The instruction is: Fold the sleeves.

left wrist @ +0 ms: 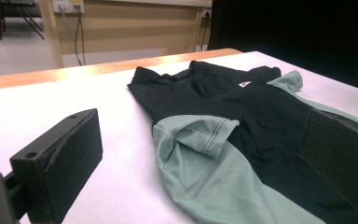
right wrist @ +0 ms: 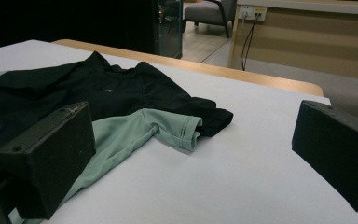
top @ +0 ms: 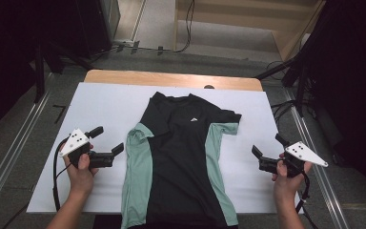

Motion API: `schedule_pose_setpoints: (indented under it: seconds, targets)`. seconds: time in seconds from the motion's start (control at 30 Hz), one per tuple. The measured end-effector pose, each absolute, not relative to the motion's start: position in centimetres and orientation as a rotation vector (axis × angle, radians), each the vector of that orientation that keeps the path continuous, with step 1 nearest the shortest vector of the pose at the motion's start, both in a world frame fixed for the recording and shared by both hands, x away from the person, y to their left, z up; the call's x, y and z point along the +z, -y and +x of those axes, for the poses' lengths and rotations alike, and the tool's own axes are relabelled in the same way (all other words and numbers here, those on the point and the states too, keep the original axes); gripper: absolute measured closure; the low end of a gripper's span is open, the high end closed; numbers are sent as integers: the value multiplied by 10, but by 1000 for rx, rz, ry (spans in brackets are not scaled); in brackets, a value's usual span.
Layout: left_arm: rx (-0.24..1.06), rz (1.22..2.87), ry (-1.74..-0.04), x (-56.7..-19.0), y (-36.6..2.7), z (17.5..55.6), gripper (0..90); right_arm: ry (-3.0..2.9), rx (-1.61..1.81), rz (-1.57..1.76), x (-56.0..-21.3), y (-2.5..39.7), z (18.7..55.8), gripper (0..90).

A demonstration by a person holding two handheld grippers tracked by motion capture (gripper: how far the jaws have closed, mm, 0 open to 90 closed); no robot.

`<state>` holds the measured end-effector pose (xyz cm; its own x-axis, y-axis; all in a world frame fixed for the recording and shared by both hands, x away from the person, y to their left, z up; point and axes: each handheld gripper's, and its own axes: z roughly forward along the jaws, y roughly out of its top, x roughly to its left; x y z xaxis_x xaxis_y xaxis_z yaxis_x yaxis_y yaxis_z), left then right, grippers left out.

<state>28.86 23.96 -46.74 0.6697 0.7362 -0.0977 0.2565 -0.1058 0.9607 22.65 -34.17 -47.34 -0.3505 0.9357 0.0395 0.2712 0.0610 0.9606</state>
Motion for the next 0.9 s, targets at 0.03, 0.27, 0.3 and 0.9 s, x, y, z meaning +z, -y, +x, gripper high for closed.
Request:
schedule_pose_setpoints:
  seconds: [0.03,0.27,0.3,0.9]
  targets:
    - [502,1670,-821,-468,-242,287,0,-1699,1320,1214,-472,342,228,0]
    - [540,1655,-846,-468,-257,276,0,-1703,1327,1208,-469,341,233,0]
    - [545,1654,-847,-468,-260,275,0,-1704,1326,1206,-468,340,235,0]
    - [581,1648,-890,-476,-279,255,0,-1720,1347,1202,-450,329,267,0]
